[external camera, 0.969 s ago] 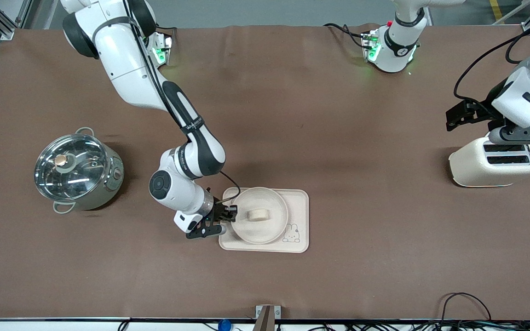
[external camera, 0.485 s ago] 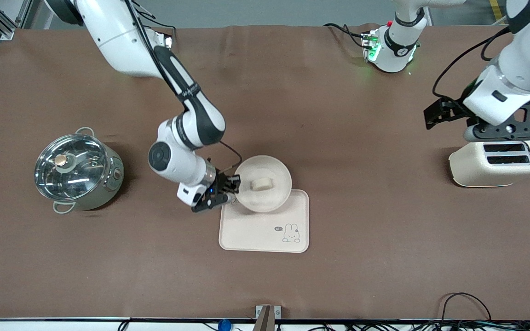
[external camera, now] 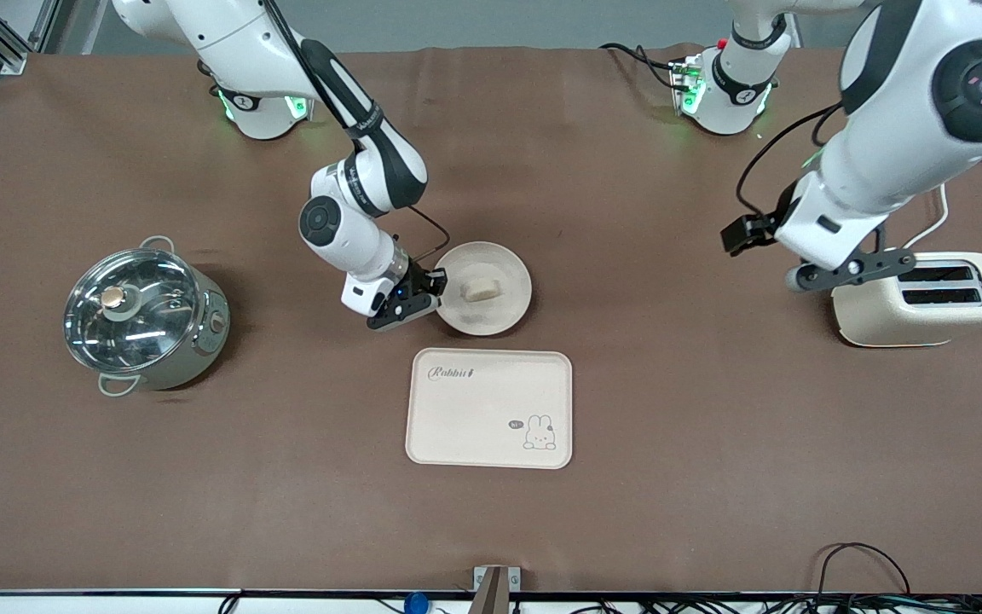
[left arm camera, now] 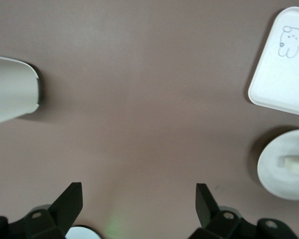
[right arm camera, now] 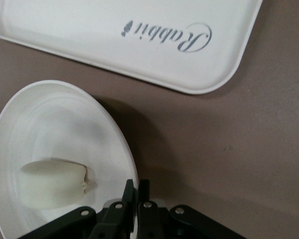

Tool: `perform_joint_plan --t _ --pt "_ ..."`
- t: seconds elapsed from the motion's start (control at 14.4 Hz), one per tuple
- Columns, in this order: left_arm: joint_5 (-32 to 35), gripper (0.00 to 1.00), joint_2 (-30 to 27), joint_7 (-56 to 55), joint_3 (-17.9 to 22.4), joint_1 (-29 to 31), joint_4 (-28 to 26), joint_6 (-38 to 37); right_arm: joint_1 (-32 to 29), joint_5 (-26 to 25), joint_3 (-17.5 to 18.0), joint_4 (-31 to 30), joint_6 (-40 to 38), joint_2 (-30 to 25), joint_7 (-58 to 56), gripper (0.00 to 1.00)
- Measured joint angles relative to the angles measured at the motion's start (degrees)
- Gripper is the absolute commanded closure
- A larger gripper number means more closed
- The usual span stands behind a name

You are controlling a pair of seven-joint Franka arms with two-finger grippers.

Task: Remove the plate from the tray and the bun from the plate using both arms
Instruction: 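Open the right gripper off the plate while the left gripper reaches the bun, then grasp the bun with the left gripper while the right gripper retracts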

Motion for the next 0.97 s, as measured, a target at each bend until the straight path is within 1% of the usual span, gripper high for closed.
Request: perform_joint_plan --t 0.07,0.28,0.48,0.55,0.69,0.83,0.9,0.97 --pt "0.0 0.00 0.9 -2.7 -0.7 0.0 -1.0 1.8 0.2 0.1 0.0 -0.2 0.2 0.0 0.0 0.00" --pt "0.0 0.00 4.2 -12.5 -3.6 -0.1 -3.4 6.7 0.1 1.5 -0.2 0.1 0.3 -0.3 0.0 0.00" --pt "0.0 0.00 8.7 -25.2 -7.7 -0.6 -4.0 12.1 -0.2 1.9 -0.5 1.6 0.2 -1.1 0.2 0.00" --pt "0.0 0.00 10.4 -29.7 -8.5 -1.5 -4.1 14.3 -0.5 2.2 -1.0 2.4 -0.8 -2.0 0.6 0.00" --pt "0.0 0.00 13.8 -38.7 -8.9 -5.0 -4.1 19.2 -3.5 2.3 -2.5 4.1 -5.7 -4.8 1.0 0.00" --pt "0.0 0.00 17.0 -47.5 -9.0 -9.0 -4.0 24.5 -9.7 1.9 -3.7 6.0 -13.7 -8.7 0.4 0.00" --pt "0.0 0.00 18.6 -51.2 -9.0 -10.8 -4.0 27.2 -12.8 0.7 -4.2 6.7 -17.9 -10.9 -0.2 0.00" --pt "0.0 0.00 20.1 -54.5 -9.0 -12.5 -4.0 29.9 -15.8 -2.0 -4.7 7.3 -21.5 -13.1 -0.6 0.00"
